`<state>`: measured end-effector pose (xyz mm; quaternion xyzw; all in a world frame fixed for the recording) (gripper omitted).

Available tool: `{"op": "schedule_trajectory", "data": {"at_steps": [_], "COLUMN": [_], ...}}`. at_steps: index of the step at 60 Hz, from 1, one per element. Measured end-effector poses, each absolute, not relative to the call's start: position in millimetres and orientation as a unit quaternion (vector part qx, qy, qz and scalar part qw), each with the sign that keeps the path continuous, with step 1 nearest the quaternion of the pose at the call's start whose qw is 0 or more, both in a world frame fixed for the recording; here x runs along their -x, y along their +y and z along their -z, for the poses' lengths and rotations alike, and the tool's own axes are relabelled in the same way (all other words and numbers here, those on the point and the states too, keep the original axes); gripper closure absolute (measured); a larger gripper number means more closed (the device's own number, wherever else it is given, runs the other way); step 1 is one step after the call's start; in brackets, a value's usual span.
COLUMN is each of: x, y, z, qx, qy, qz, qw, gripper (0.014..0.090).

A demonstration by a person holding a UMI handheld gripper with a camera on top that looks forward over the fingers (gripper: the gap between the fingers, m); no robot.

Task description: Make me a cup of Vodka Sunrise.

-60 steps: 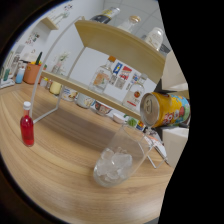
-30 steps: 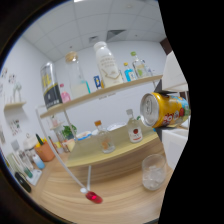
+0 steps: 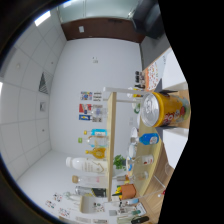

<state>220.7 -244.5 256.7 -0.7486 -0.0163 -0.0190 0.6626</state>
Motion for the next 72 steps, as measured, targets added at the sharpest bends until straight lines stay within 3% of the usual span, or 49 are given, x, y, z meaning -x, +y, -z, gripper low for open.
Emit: {"op": "schedule_trajectory", "data": {"at_steps": [19,33,42,68,70,72], "x": [-273,-274,-276,-274,-275,-275], "y": [-213,-202,-206,-222,-223,-226], "z": [-130,-73,-54,-48,-46,-45], "qx": [0.806,0.836,0.848,0.848,0.852,0.856], "qy": [0.031,0.026,0.027,0.025,0.029,0.033], "qz": [-0.02,-0.035,-0.034,-0.005,-0.001,0.005], "qw": [0.59,0.548,0.528,0.529,0.523,0.516], "gripper": [0.0537,0.0538,0.053,0.0509,0.0487,0.0404]}}
